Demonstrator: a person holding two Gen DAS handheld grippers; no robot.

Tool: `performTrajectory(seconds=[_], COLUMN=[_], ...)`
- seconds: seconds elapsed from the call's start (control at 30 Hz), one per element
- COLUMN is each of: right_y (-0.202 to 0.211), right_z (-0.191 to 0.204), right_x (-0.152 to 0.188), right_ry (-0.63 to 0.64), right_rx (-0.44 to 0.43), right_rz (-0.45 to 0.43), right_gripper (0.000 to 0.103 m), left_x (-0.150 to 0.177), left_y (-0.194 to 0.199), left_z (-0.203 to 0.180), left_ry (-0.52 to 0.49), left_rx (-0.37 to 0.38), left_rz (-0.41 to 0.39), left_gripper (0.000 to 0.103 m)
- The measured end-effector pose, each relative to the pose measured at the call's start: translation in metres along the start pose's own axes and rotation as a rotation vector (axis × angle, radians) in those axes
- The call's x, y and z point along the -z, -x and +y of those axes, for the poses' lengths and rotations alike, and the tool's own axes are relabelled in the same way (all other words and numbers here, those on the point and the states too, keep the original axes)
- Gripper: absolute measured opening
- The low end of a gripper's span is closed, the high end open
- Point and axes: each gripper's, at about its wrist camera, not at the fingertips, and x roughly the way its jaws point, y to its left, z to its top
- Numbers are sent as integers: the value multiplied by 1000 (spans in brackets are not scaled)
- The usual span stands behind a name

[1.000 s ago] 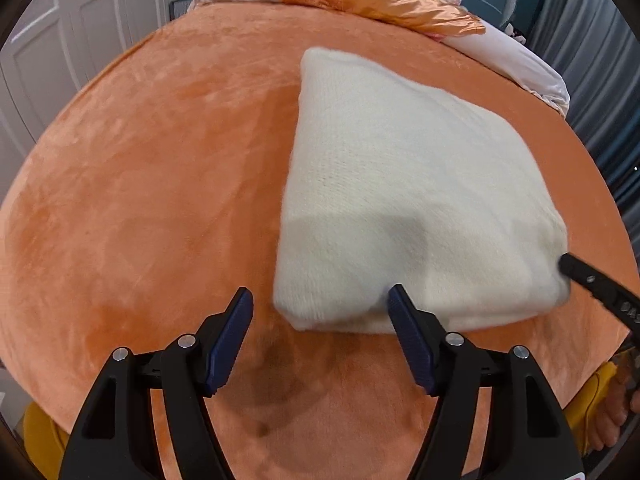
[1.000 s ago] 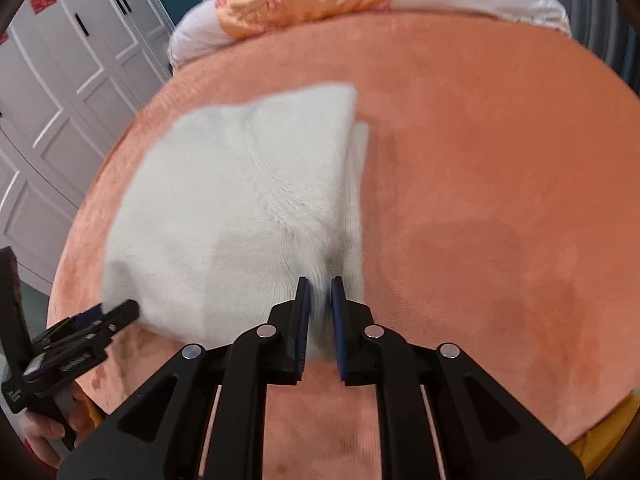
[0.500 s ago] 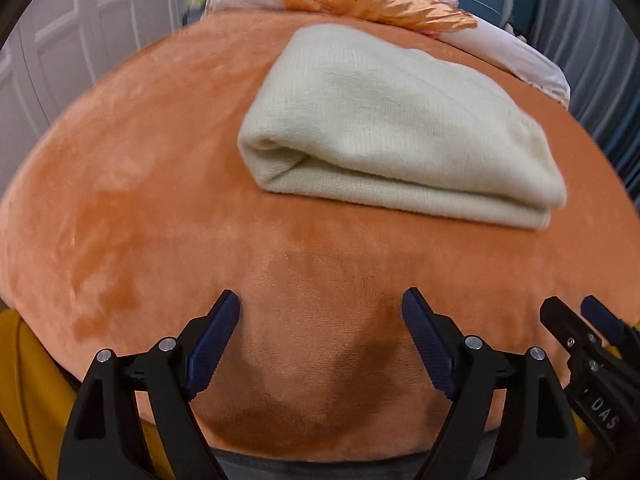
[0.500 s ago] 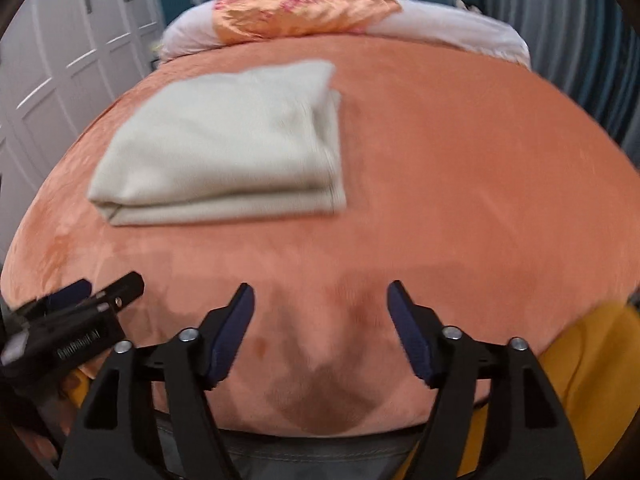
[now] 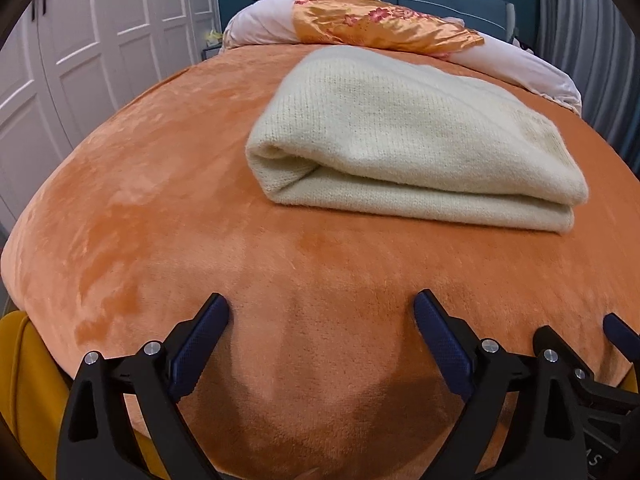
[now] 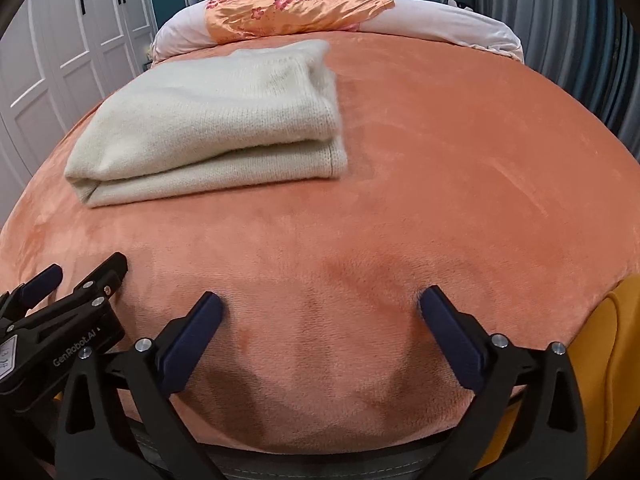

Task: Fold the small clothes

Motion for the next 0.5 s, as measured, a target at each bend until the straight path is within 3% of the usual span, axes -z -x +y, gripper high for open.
performTrajectory(seconds=[0.5], right_y=[3], right_z=[8], right_x=[5], right_ry=[4], right_rx=[12], right_rz=[0], right_gripper=[98], left_x=[3], left_y=[-1], left_z=[-1], left_ry=[17], left_rx=[-15], left_rz=[1], left_gripper=[98])
